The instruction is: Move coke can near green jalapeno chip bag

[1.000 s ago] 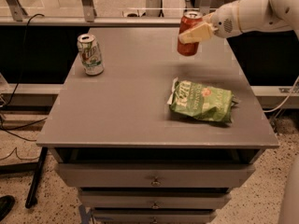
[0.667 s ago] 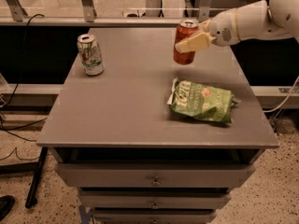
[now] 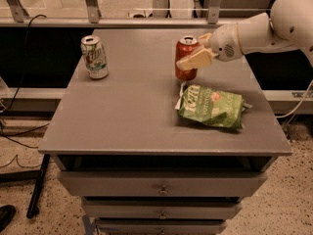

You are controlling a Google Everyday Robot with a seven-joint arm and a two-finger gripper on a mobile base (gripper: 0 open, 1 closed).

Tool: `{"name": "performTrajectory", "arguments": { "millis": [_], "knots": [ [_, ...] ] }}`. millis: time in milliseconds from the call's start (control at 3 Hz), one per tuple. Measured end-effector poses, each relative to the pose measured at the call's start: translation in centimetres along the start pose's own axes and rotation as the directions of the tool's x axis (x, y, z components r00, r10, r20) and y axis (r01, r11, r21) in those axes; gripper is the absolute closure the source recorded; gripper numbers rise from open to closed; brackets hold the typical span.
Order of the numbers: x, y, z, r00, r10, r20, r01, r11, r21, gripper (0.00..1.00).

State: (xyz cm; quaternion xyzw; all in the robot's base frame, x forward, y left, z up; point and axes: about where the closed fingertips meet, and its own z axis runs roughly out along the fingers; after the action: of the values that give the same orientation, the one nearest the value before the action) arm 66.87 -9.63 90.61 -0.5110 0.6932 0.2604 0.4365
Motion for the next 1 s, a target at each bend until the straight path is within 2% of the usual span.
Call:
{"name": "performTrajectory", "arguments": {
  "millis": [333, 1000],
  "knots": [
    [0.6, 0.3, 0.7, 1.0, -0.021, -0.014, 0.021, 0.9998, 0.004, 0.58],
    [2.6, 0.5, 0.9, 0.999, -0.022, -0.043, 0.023, 0.9996, 0.018, 0.12]
  ]
}}
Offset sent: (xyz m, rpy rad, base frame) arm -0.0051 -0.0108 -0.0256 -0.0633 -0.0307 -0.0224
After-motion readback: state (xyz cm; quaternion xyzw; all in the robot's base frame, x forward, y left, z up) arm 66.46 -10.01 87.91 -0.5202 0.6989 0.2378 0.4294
